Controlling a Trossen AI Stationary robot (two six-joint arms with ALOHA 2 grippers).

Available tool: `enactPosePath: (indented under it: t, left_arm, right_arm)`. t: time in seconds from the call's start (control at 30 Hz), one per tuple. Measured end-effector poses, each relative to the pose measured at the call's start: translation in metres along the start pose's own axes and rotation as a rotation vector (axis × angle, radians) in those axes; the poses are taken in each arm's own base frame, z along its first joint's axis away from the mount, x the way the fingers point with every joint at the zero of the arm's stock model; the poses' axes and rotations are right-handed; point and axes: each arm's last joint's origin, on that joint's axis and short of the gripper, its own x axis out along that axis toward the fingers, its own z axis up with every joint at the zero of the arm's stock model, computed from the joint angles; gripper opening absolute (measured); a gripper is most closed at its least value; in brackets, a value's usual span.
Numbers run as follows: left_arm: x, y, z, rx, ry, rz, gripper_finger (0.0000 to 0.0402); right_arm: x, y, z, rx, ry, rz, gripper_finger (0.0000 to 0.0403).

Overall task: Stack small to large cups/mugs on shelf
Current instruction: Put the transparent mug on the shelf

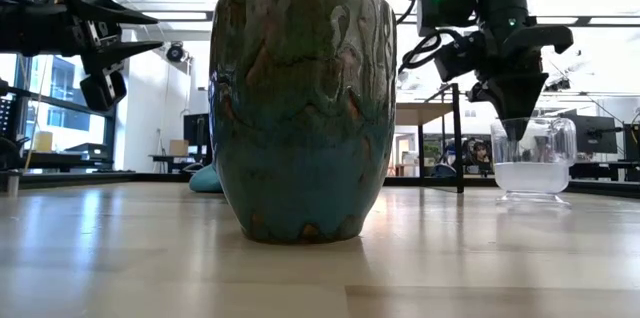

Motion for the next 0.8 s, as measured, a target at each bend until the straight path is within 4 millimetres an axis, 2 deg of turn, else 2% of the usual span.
enactPosePath:
  t: [0.47, 0.8]
  left_arm:
    - [0.0, 0.0, 0.0, 0.0, 0.0, 0.0, 0.0106]
    - [0.0, 0.0, 0.0, 0.0, 0.0, 0.0, 0.0106]
  right_arm:
    - [-0.001, 0.001, -0.003, 0.041, 0.039, 0.042, 0.0]
    - [-0.03, 0.006, 0.009, 0.027, -0.025, 0.034, 0.0]
